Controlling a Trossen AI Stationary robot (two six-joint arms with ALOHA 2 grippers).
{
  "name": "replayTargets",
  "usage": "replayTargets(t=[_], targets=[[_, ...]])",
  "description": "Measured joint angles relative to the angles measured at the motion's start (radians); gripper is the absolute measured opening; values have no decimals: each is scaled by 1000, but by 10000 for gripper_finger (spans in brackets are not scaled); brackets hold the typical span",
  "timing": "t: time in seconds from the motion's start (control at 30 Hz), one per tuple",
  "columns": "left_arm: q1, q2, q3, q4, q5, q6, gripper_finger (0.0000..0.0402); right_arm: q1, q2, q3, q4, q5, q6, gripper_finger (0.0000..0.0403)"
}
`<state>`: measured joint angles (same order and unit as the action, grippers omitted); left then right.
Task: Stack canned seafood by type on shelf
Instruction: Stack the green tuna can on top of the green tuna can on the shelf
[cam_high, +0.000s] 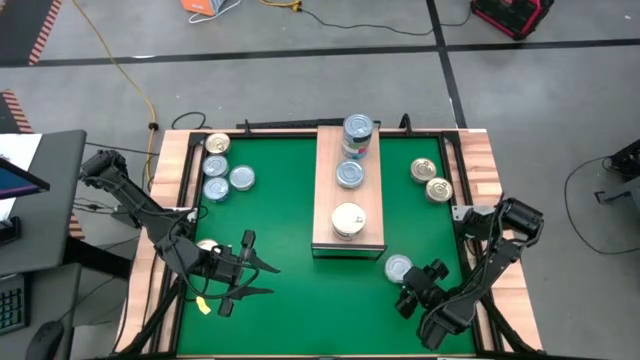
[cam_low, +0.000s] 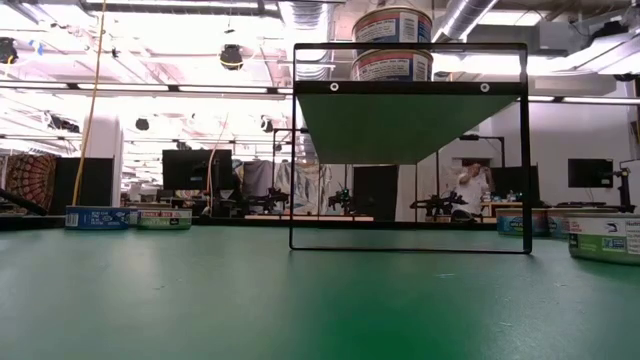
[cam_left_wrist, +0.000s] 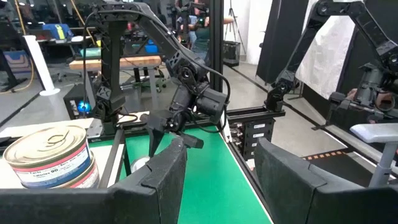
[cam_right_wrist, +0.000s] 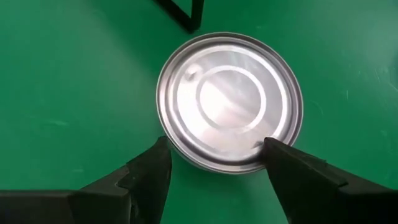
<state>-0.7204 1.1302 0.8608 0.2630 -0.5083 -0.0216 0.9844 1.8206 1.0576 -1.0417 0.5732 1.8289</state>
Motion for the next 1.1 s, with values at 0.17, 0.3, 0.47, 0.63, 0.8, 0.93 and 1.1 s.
replayTargets(t=[0.17, 0.3, 0.47, 0.63, 0.8, 0.93, 1.1], targets=[[0, 0, 0, 0, 0, -2, 180, 0, 0, 0, 31, -15, -127, 285], [0, 0, 0, -3, 0, -2, 180, -2, 0, 1, 104, -11, -353, 285], [0, 0, 0, -3, 0, -2, 180, -21, 2, 46, 28, -26, -488, 285], [0, 0, 0, -5, -1, 7, 180, -49, 2, 129, -52, 4, -659, 285], [0, 0, 0, -5, -1, 9, 180, -80, 2, 147, 33, 0, -877, 285], [0, 0, 0, -6, -1, 9, 180, -101, 2, 148, 101, 0, -1024, 271], [0, 0, 0, -12, -1, 9, 180, -131, 2, 147, 40, 0, -1025, 207]])
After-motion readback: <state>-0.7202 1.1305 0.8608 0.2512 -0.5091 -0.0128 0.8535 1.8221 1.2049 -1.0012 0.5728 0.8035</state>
